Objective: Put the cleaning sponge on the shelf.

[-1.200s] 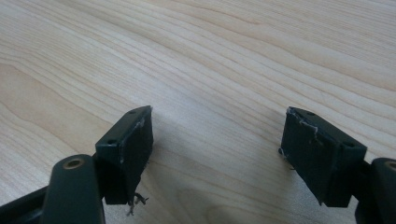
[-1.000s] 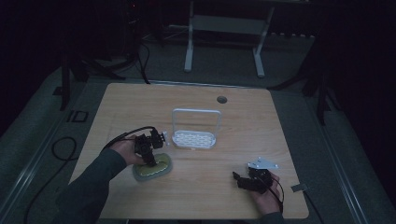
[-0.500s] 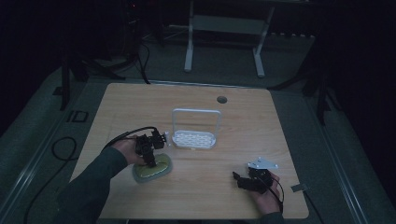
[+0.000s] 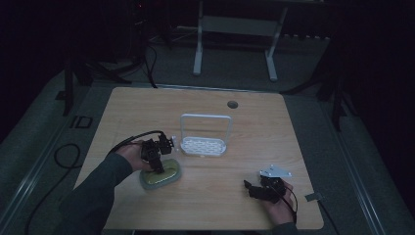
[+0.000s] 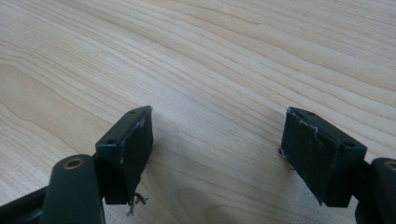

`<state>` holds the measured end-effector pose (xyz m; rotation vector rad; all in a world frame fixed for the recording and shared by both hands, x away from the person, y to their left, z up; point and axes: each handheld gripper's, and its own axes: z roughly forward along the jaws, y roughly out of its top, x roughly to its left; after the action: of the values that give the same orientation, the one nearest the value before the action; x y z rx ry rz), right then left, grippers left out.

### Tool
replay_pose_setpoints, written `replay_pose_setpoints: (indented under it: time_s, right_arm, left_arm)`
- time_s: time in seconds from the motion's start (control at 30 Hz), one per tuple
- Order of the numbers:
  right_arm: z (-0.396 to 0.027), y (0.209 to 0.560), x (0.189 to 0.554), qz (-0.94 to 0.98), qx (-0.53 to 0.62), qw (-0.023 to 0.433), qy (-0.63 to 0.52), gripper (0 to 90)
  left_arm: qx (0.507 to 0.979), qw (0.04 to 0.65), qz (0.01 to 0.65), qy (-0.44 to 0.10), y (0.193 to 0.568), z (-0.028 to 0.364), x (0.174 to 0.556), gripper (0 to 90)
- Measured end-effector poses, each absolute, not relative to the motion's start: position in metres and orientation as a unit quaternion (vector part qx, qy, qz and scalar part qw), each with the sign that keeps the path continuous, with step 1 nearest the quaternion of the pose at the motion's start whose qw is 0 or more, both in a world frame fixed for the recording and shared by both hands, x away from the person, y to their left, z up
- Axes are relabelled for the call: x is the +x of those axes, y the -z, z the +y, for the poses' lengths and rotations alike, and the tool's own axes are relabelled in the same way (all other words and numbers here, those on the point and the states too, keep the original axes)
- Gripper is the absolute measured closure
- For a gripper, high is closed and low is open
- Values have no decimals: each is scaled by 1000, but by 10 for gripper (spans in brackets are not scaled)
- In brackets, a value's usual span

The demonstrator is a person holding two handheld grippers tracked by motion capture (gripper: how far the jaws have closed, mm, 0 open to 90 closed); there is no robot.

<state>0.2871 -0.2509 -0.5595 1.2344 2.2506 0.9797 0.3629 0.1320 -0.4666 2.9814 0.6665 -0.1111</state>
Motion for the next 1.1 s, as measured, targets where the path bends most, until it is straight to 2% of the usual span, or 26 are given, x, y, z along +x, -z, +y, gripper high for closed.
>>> replay_pose_setpoints:
  time_s: [0.37,1.1]
  right_arm:
    - [-251,560,287,803,441,196,-350,247]
    - [-251,560,287,803,441,196,-350,247]
  left_arm:
    - [975,46,214,32,462,130,363,717]
    - [983,43,179,-13,442,109,366,717]
